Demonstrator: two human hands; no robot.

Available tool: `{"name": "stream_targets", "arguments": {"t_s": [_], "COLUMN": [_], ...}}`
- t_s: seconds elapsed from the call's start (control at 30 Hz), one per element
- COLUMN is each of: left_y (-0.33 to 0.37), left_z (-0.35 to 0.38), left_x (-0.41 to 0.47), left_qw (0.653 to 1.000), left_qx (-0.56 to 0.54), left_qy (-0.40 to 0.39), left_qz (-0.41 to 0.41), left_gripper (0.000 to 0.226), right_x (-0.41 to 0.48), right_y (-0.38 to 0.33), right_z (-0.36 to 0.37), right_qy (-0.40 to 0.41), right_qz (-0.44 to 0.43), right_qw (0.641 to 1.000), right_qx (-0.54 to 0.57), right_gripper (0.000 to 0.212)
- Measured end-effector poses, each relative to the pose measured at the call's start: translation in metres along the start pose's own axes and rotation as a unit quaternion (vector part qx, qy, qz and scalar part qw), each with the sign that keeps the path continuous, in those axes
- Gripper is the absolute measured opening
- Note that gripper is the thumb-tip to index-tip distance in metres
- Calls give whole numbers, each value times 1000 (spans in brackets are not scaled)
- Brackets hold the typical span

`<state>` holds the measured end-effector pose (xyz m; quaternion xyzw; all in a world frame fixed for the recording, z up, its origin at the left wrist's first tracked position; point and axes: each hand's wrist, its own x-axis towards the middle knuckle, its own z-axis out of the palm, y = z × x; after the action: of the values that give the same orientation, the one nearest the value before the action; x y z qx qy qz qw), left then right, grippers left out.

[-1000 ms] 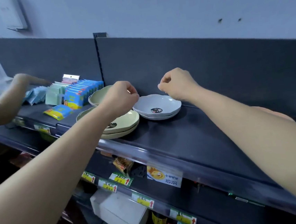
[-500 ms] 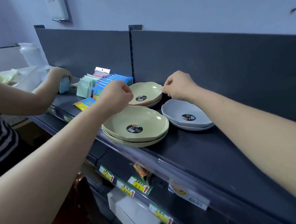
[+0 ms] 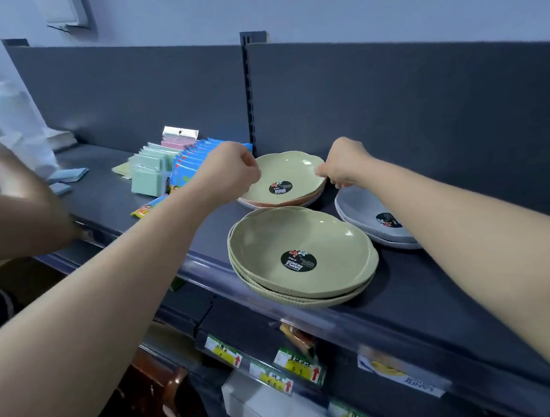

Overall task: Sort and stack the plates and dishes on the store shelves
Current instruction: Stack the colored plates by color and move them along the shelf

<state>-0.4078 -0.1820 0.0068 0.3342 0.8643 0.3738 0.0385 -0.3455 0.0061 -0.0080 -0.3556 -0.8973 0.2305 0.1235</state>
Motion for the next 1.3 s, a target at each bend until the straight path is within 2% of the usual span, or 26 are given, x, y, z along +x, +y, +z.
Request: {"name": "stream_targets", "arguments": {"t_s": [0.1,0.23,0.33,0.4,0.53,0.63,0.8,0.9,1.0,1.17,1.3], "left_y": [-8,-22,-31,-36,-42,-46,-53,-61,-63,-58,-60], "left_z": [0,2,-1,-4,-6,-8,-10,-7,-6,-7,1], "left_x": [9,19,24,26,30,33,40,49,54,56,59], "left_qw": [999,996,993,992,991,992,997,999,999,998,998], "left_qx": [11,12,24,25,28,27,33,19,25,41,50], "left_qy": [-37,-90,-110,-118,-123,-117,-73,-33,3,13,-2], "left_qz": [15,26,38,44,42,34,17,3,-21,-40,-48], "left_gripper": [8,2,3,3,3,3,10,10,5,30,29], "right_x": [7,12,17,20,22,21,8,-12,-34,-68,-84], "right_y": [-6,-11,-14,-17,-21,-22,-30,-33,-32,-24,-10], "right_z": [15,31,38,40,39,33,12,-11,-32,-50,-49], "right_qy": [2,14,35,62,111,133,140,114,76,-68,-176], "right_qz": [38,89,126,138,151,149,132,125,128,131,145], "right_qw": [999,995,991,988,982,980,981,985,989,980,956], "right_qx": [-22,-50,-43,-27,-1,17,28,33,-9,-133,-186], "right_gripper": [25,21,22,15,13,20,25,24,25,30,27]}}
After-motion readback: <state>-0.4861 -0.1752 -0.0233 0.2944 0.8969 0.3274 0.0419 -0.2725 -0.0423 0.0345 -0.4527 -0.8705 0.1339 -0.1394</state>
